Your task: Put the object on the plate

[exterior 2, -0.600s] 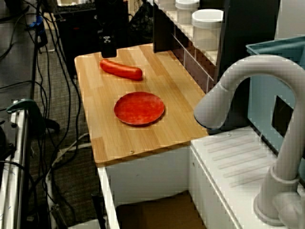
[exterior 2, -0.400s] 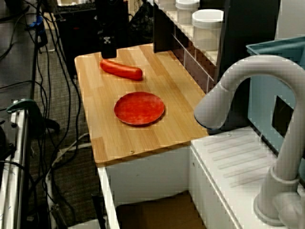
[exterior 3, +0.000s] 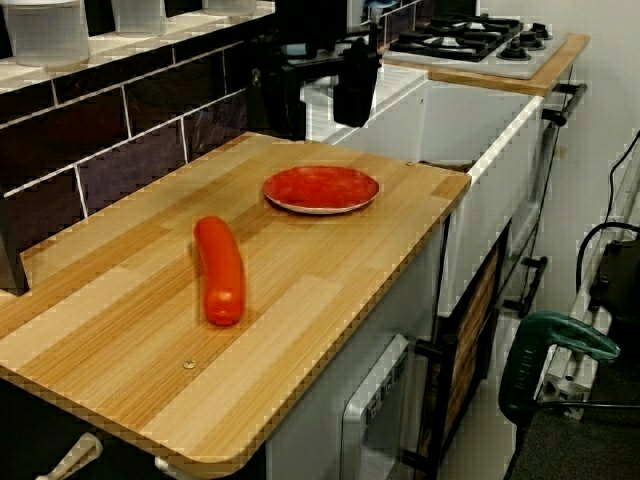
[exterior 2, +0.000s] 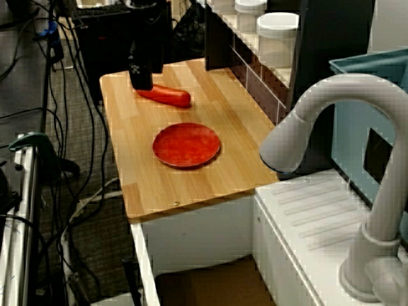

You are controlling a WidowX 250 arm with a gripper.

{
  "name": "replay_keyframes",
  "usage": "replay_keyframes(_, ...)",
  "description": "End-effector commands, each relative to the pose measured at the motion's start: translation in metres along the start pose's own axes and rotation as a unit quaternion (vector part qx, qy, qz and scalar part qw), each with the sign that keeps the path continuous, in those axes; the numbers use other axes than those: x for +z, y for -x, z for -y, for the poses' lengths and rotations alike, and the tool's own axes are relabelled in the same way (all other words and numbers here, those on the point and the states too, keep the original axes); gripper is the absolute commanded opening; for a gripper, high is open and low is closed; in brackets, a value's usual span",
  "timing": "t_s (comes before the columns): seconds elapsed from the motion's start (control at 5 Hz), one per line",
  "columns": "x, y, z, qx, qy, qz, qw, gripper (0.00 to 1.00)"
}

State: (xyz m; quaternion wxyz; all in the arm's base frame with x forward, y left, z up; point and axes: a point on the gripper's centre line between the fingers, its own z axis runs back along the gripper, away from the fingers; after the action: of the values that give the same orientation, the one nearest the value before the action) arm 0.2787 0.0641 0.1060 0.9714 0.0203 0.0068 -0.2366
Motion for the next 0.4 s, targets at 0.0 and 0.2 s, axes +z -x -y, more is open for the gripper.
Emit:
replay_keyframes(0.0, -0.005, 0.014, -0.053, -0.050, -0.030, 0.034, 0.9978, 1.00)
replay_keyframes(0.2, -0.007, 0.021, -0.070, -0.052, -0.043, 0.054, 0.9963, 1.00)
